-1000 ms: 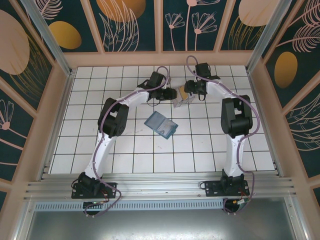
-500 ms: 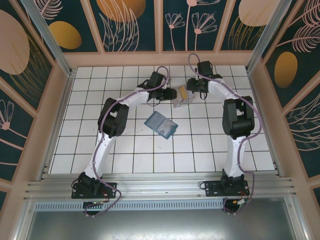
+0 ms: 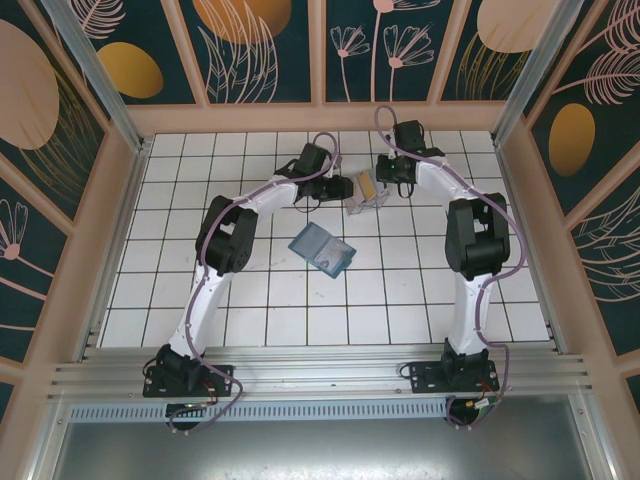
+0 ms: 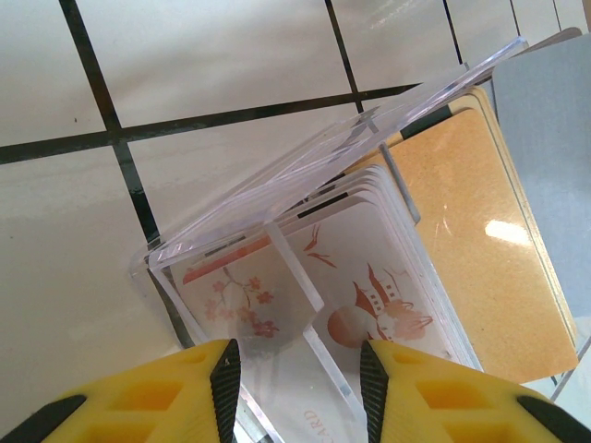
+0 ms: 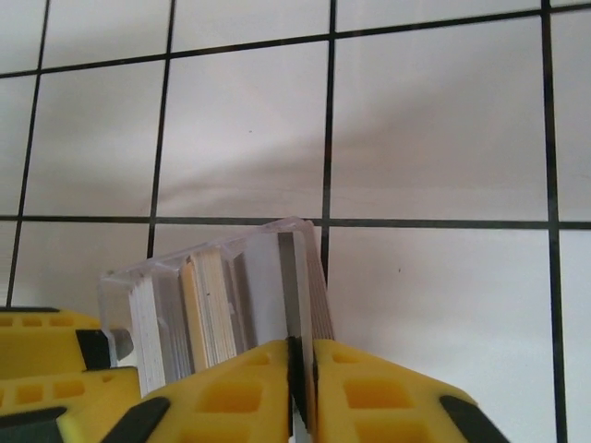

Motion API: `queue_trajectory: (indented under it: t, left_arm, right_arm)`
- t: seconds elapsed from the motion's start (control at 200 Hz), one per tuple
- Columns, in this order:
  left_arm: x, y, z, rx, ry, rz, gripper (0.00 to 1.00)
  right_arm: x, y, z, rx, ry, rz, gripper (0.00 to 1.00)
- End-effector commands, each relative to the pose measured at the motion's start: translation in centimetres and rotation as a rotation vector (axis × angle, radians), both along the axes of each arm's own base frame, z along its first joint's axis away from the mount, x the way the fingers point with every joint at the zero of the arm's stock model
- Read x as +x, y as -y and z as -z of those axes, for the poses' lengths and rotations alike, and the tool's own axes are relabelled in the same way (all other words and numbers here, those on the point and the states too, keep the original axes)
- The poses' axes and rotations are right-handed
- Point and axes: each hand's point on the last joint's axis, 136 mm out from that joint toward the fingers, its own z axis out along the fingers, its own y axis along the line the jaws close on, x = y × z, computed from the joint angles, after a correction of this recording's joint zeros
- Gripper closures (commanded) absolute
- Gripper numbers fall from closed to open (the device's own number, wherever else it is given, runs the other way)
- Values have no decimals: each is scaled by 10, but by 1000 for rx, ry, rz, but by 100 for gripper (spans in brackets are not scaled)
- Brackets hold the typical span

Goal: Put the credit cards into the card holder

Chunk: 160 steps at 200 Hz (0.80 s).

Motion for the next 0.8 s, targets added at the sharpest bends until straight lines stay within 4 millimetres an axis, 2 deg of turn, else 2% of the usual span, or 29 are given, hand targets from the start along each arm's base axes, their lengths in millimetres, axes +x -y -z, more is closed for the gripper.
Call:
queue_trajectory:
  t: [0.0,0.165,0.29,0.415,0.525,0.641,0.796]
  left_arm:
    - [-15,-14,33,82,-89,-24,59]
    - [-14,-15,32,83,-89,-24,59]
    - [-14,-14,29,77,-87,-25,59]
    - [-13,-12,18,63,-72,-23,58]
    - [-12,-13,7,76,-52,-9,53]
    - [-11,-14,-17,80,-20,1,50]
    - [-12,-23,-61,87,53,-7,45]
  right_arm:
    - [-1,10,-27,-27,37,15,90]
    - [-3,7,-44,-1,65,3,95]
    - [-6,-3,-61,73,95,-25,98]
    - [-11,-14,-75,164,104,-68,100]
    - [-19,-23,-84,227,93,-102,100]
    - [-43,-33,-96,317,83,-140,100]
    - [-96,-48,-98,441,31,-211,100]
